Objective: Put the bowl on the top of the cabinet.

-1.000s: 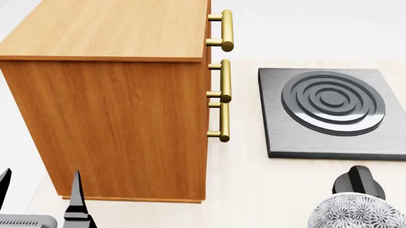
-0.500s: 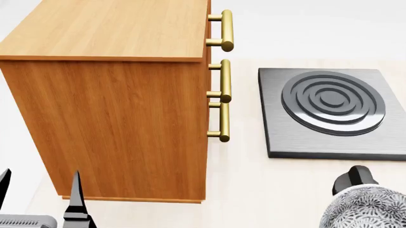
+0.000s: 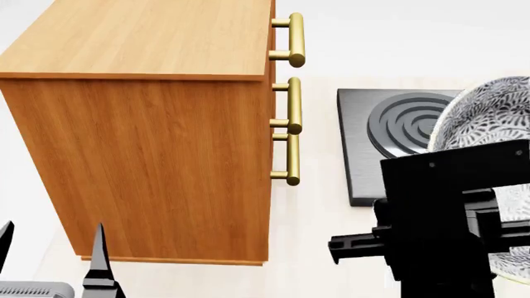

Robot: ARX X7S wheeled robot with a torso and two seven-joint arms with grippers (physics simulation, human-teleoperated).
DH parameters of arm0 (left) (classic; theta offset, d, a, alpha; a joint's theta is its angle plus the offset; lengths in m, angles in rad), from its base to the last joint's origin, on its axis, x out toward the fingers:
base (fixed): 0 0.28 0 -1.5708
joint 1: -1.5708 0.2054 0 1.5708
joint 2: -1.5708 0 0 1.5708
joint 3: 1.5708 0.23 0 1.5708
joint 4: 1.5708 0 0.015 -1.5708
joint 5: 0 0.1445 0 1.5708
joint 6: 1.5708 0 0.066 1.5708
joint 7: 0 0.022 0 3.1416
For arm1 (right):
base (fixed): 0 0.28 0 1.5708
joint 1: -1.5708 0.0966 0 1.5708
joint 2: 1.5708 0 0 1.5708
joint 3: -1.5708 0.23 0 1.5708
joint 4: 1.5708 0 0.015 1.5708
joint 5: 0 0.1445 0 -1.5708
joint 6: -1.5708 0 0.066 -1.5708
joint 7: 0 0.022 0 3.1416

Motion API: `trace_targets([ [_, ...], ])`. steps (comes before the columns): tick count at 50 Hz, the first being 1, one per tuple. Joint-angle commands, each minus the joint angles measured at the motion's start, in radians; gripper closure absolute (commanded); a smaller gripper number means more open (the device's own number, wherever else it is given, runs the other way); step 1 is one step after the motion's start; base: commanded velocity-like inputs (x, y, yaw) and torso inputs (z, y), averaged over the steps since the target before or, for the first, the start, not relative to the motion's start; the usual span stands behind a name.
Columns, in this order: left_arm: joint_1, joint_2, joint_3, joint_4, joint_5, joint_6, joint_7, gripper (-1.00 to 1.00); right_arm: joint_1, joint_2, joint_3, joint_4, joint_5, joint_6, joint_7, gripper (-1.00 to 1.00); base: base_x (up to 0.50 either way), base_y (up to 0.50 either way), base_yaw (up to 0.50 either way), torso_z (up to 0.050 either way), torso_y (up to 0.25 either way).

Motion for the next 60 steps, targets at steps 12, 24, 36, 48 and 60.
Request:
trace_targets([
  [12,-0.005,-0.005,0.006,-0.001,-0.001,-0.003,-0.007,-1.0,1.006,0.212,-0.802,0.338,0.659,-0.461,0.453,1.0,0.0,0.0,0.0,0.0,0.001],
  [24,0.001,-0.012,0.007,0.023,-0.005,-0.013,-0.014,-1.0,1.373,0.126,-1.105,0.466,0.767,-0.597,0.442,1.0,0.0,0.0,0.0,0.0,0.0],
  [36,-0.001,-0.014,0.017,0.028,-0.001,-0.018,-0.017,-1.0,1.513,0.002,-1.106,0.65,0.813,-0.545,0.356,1.0,0.0,0.0,0.0,0.0,0.001],
  [48,0.006,-0.016,0.017,0.019,-0.004,-0.006,-0.017,-1.0,1.538,-0.113,-1.118,0.727,0.77,-0.52,0.326,1.0,0.0,0.0,0.0,0.0,0.0],
  [60,0.011,-0.019,0.014,0.026,-0.013,-0.006,-0.02,-1.0,1.531,-0.207,-1.092,0.735,0.762,-0.544,0.335,1.0,0.0,0.0,0.0,0.0,0.001],
])
